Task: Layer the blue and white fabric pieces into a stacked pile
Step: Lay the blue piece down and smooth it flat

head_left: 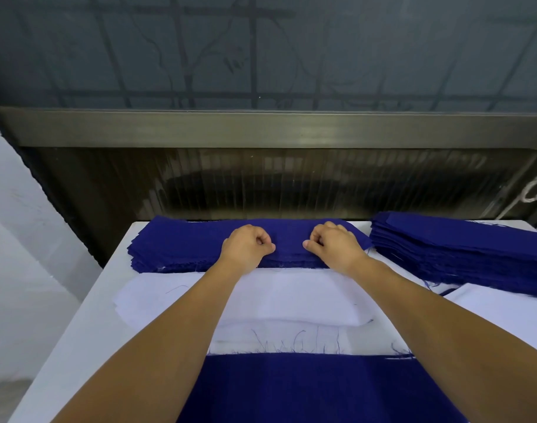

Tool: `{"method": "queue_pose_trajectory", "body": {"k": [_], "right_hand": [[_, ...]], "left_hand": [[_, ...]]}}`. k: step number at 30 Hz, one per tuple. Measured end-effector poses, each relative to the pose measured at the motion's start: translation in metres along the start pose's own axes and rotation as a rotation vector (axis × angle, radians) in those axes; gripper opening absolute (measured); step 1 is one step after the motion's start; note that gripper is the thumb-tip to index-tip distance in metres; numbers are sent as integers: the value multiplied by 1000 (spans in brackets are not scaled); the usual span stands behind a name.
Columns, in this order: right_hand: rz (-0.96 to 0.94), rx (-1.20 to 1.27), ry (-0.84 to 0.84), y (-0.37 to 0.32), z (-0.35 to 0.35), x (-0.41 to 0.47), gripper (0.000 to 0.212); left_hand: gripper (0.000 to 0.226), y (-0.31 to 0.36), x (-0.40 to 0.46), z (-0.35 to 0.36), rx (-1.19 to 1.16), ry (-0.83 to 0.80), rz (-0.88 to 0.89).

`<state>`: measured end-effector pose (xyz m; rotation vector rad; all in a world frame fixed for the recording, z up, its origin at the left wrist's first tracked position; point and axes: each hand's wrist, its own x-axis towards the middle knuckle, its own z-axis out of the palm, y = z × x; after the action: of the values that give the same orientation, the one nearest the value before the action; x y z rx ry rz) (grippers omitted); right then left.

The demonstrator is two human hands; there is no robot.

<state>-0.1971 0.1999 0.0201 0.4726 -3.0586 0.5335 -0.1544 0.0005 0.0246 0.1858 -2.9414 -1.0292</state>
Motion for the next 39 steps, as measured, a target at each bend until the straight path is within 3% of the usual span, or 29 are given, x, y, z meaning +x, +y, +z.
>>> {"method": "queue_pose_trajectory", "body": {"k": [6,11,15,18,30,33,39], "right_hand": [[-39,-117,-24,-4,-1,2,29],[-89,-3,-37,-2,-5,-6,33],[-171,14,-56,-1,-8,-6,16],[-172,36,-39,-2,-9,-4,20],[-38,247,-108,4,-10,0,12],[-40,188,-59,6,-10,-5,7],[-149,12,157,7,-15,-28,10]], "left_hand": [[14,0,4,1,-9,-19,-27],[24,1,7,4,21,12,-52],[30,2,6,5,48,37,-61],[33,1,5,4,29,21,-57],[8,1,1,-1,63,48,16],[2,-10,-1,-11,199,128,71],[20,-54,-21,-53,421,282,54]]}}
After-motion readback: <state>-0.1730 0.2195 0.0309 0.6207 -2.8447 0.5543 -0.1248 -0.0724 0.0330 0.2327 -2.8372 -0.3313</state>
